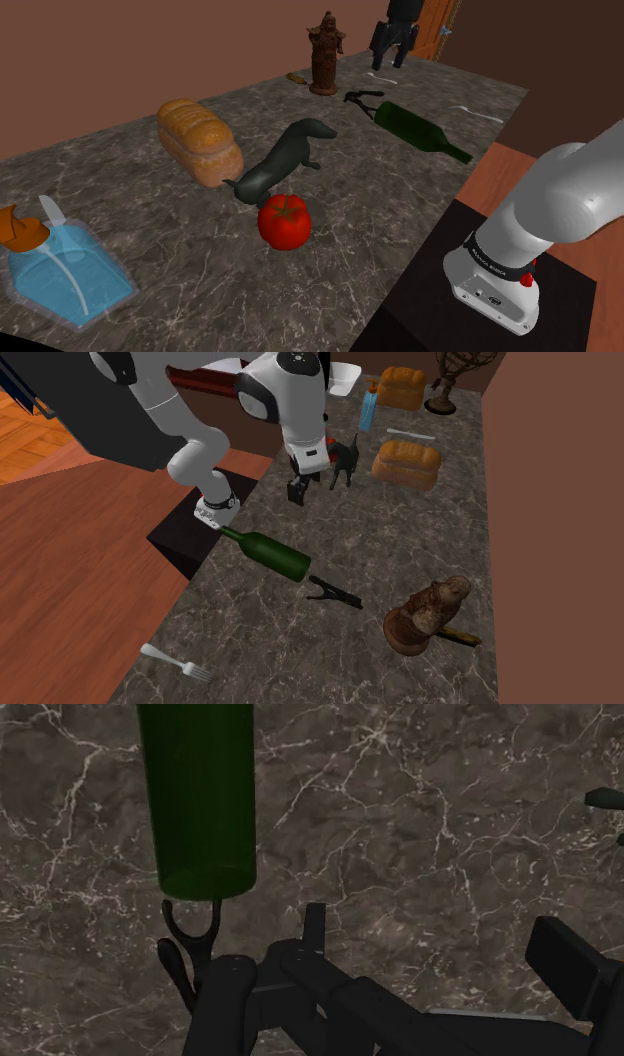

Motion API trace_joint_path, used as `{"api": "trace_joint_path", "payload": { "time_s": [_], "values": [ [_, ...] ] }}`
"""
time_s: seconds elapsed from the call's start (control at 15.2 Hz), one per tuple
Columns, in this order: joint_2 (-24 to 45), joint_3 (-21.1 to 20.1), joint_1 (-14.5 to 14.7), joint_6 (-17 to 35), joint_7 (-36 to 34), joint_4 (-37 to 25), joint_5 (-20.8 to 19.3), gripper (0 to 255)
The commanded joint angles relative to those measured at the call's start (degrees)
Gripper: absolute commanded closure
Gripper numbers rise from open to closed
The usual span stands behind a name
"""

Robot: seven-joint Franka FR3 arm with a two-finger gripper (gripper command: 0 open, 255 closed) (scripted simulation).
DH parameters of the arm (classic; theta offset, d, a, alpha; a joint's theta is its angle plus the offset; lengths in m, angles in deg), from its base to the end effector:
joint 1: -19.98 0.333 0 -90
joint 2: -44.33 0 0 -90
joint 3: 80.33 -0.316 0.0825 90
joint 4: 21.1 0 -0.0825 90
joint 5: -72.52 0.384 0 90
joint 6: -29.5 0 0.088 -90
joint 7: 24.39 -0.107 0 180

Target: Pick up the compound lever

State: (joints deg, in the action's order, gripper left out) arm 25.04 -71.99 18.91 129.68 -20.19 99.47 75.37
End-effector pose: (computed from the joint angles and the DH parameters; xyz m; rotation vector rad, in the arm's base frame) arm 0.4464 -0.0765 0.5542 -3.0396 0.1394 0.0175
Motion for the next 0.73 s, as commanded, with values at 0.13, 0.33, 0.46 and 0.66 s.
{"api": "trace_joint_path", "payload": {
  "time_s": [0.13,0.33,0.46,0.66],
  "values": [
    [8.69,2.26,-0.67,0.86,3.87,-5.54,0.26,0],
    [15.47,3.72,-1.41,1.07,6.79,-10.36,0.88,0],
    [20.11,4.51,-2.03,0.93,8.68,-13.97,1.44,0],
    [27.27,5.39,-3.22,0.26,11.35,-20.02,2.42,0]
  ]
}}
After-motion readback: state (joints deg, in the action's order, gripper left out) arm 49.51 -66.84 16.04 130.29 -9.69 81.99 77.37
